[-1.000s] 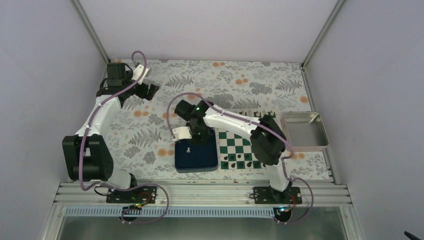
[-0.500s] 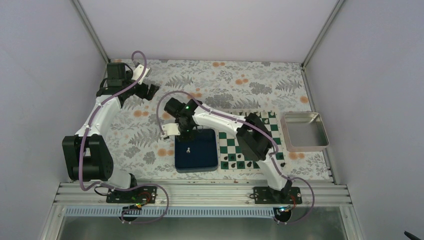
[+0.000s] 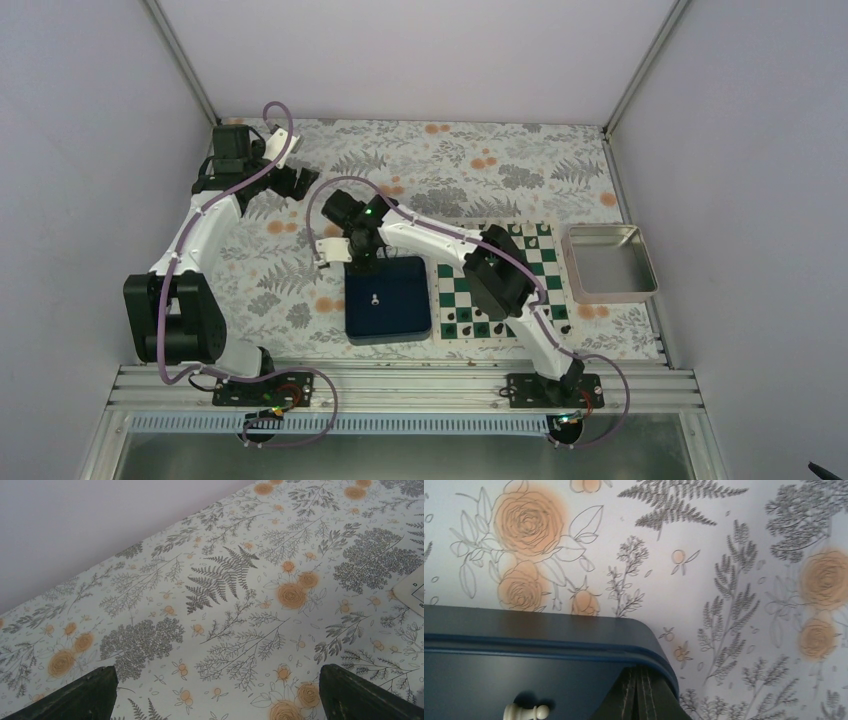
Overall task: Set up the chess pieces on the board
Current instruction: Adjust the storage box at the center of the board.
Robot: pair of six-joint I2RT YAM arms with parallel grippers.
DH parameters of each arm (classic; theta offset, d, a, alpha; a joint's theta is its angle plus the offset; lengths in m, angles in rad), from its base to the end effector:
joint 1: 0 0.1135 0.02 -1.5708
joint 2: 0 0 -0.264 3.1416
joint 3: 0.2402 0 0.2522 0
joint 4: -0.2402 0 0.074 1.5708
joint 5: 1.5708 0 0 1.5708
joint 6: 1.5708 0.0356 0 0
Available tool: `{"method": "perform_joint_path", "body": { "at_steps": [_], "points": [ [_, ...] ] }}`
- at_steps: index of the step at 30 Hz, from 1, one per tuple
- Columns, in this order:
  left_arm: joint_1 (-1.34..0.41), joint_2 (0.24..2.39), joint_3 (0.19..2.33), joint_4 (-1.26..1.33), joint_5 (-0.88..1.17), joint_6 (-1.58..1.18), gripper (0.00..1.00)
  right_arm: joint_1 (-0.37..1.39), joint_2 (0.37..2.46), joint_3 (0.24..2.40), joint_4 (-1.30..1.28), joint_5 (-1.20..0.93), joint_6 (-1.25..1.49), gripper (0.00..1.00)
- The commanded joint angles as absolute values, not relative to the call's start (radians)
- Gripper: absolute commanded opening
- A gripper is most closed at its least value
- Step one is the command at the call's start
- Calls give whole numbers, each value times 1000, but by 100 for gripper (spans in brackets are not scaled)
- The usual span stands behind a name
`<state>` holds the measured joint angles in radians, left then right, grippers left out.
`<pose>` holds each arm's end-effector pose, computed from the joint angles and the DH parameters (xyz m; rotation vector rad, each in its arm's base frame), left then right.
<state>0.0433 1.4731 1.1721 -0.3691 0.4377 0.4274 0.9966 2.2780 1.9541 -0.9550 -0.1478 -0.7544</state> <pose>0.3296 -0.0008 0.2949 0.6416 2.0802 -0.2241 0.2532 0.4011 0.1885 -2.2148 1.8073 0.2608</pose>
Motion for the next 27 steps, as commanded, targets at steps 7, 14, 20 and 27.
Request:
{"method": "perform_joint_path", "body": {
  "at_steps": [7,14,20,27],
  "points": [
    [49,1447,1162,-350,462,440,100,970,2337,2033,-920,-120,-748,4],
    [51,1449,1160,-350,462,441,100,962,2334,2080,-984,-134,-743,9],
    [51,1448,1162,-353,473,441,100,966,2292,2073,-1086,-172,-678,18],
    [51,1434,1174,-366,495,440,100,988,2232,1980,-1120,-190,-579,22]
  ]
}}
